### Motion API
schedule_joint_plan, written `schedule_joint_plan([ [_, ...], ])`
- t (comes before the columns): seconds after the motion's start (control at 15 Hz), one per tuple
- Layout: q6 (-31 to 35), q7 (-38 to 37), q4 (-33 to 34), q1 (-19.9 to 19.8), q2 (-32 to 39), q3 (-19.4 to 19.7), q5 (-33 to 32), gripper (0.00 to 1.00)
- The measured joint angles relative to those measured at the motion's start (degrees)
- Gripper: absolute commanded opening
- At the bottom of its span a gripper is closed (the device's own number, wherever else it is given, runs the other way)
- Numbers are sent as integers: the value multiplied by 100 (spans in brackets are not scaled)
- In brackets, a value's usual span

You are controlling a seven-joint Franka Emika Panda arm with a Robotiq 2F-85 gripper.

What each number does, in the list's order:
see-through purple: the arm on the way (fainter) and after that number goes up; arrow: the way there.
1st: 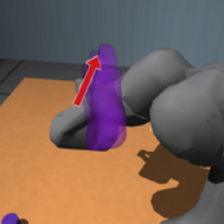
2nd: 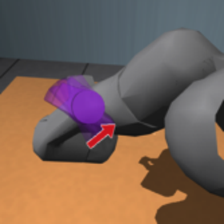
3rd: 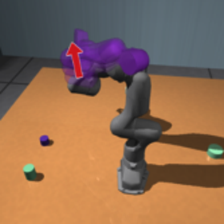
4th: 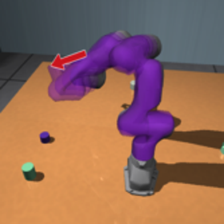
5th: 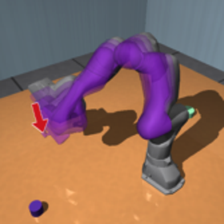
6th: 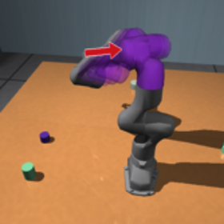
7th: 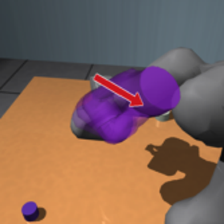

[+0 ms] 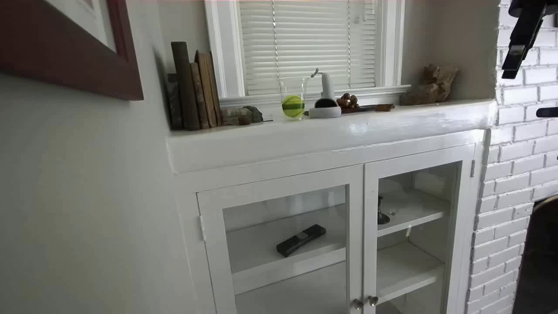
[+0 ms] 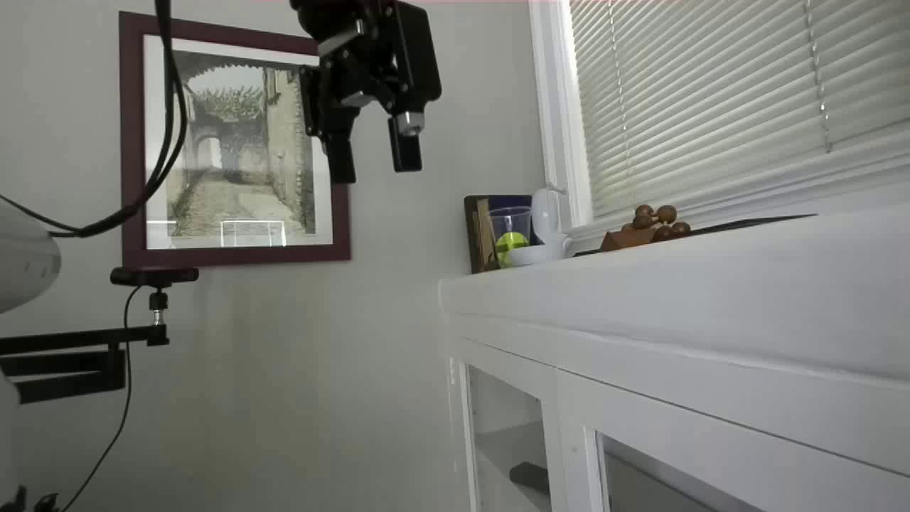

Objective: Open the blinds on the window.

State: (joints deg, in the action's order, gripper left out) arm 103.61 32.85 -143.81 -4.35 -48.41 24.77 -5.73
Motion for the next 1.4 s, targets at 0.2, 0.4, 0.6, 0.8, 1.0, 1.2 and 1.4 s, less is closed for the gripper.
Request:
schedule_joint_plan([
  [0.2, 0, 0, 0, 0, 0, 0, 0, 100],
  [0.4, 0, 0, 0, 0, 0, 0, 0, 100],
  [0.6, 85, -29, 25, -15, 32, 8, 5, 100],
  [0.8, 602, -83, 361, -61, 270, 55, 5, 100],
  [1.0, 1138, -86, 1034, -88, 718, 121, 1, 100],
  [1.2, 1619, -143, 1798, -74, 1289, 188, 90, 100],
  [1.4, 2279, -123, 2437, 39, 1851, 221, 336, 100],
])
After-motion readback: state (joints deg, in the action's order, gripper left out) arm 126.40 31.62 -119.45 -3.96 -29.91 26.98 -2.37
